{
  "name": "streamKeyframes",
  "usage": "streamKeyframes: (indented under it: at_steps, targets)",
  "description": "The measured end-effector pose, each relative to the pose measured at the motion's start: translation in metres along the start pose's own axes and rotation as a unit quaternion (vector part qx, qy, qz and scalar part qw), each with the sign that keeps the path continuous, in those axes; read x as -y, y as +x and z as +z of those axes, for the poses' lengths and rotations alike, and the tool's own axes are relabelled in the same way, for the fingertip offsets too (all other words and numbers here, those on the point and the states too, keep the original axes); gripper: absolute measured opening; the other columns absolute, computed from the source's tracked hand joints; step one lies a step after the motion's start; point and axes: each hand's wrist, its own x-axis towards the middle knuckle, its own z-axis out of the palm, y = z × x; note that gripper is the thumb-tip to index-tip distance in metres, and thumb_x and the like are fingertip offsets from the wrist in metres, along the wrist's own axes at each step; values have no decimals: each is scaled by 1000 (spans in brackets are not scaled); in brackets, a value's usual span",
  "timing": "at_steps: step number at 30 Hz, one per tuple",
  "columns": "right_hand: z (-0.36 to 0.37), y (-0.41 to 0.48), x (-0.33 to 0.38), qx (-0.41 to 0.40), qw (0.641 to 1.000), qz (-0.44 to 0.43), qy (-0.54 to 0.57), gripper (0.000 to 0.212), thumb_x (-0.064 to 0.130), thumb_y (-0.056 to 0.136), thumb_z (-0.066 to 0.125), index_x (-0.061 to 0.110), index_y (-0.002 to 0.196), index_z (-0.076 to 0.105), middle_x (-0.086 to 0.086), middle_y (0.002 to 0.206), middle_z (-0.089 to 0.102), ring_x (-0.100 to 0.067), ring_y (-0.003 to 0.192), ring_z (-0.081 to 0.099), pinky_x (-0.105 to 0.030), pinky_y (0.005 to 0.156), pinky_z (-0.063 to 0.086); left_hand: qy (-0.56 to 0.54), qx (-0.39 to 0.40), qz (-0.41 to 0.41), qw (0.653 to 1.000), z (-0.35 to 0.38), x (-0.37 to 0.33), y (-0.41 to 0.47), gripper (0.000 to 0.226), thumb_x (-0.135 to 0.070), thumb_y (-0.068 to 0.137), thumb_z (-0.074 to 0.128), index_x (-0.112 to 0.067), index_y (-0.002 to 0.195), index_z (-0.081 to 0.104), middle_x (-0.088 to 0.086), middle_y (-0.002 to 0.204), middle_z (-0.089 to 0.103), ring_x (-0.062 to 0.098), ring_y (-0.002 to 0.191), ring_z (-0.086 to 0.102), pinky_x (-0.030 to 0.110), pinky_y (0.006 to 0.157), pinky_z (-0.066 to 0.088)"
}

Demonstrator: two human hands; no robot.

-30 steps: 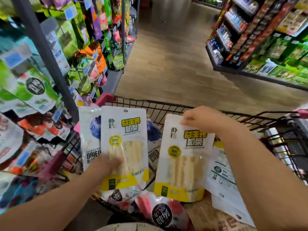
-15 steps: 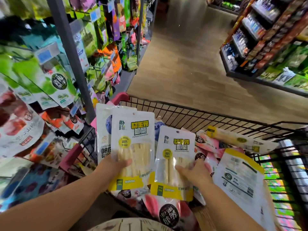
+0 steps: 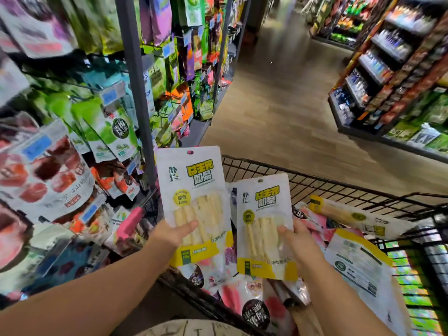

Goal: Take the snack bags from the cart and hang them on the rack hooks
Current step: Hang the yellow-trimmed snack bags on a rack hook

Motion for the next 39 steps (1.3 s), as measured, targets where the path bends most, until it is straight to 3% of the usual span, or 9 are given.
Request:
streamKeyframes:
  at_steps: [5,15,19,22,25,28,31,35,39]
  targets:
    - [5,-33,64,-10,995,-99,15,17,42,81,62,33,95,61,-2,101,70,-26,93,67,-54,86,55,41,-43,83,995,-28,-34,-32,17,-23,84,73,-29,97,64,-15,88,65,12,89,62,29,85,42]
    - [127,-131,140,188,952,-243,16,6,16,96,57,20,94,61,-5,89,72,-19,73,65,-33,67,47,-54,-93,154,982,-130,-65,-118,17,-39,81,73,-35,97,69,-18,90,72,0,90,68,21,74,50]
    - [177,-175,156,257,920,-294,-13,7,13,95,58,19,92,61,-7,88,70,-22,78,64,-36,70,47,-67,-187,168,966,-172,-61,-160,5,-28,86,69,-32,87,66,-22,72,69,-14,60,62,9,53,45]
    - [211,-206,167,323,885,-334,-27,5,16,91,63,21,92,64,-6,93,72,-25,88,66,-44,79,51,-72,-250,173,950,-194,-58,-198,8,-26,83,72,-26,88,66,-24,56,65,-11,51,59,5,45,39]
    - [240,-234,176,396,849,-350,-27,8,25,86,65,26,94,67,-3,96,74,-24,90,70,-47,83,53,-68,-320,167,930,-215,-52,-232,37,-41,76,76,-22,106,66,-13,87,72,3,73,63,15,58,44]
    - [262,-263,186,505,808,-303,1,15,8,95,56,17,103,66,-10,102,74,-27,90,71,-48,84,53,-108,-385,192,896,-226,-47,-267,21,-38,76,77,-30,94,68,-22,81,71,4,87,67,23,71,49]
    - [273,-290,189,606,746,-277,-5,25,9,89,66,17,113,64,-10,106,74,-32,101,69,-52,92,53,-102,-434,231,865,-222,-42,-304,10,-28,82,73,-32,81,64,-32,65,65,-9,74,65,9,58,44]
    - [282,-324,190,678,671,-297,-55,71,30,51,87,21,117,61,-8,107,74,-31,101,70,-54,92,53,-166,-476,245,828,-219,-28,-340,13,-17,85,70,-24,96,71,-13,92,75,6,93,69,19,77,51]
    - [288,-358,189,724,613,-307,-76,78,14,52,86,17,124,57,-8,105,74,-27,96,72,-44,82,57,-212,-522,264,783,-215,-17,-367,15,-15,85,70,-24,98,70,-10,95,75,5,90,70,23,71,48]
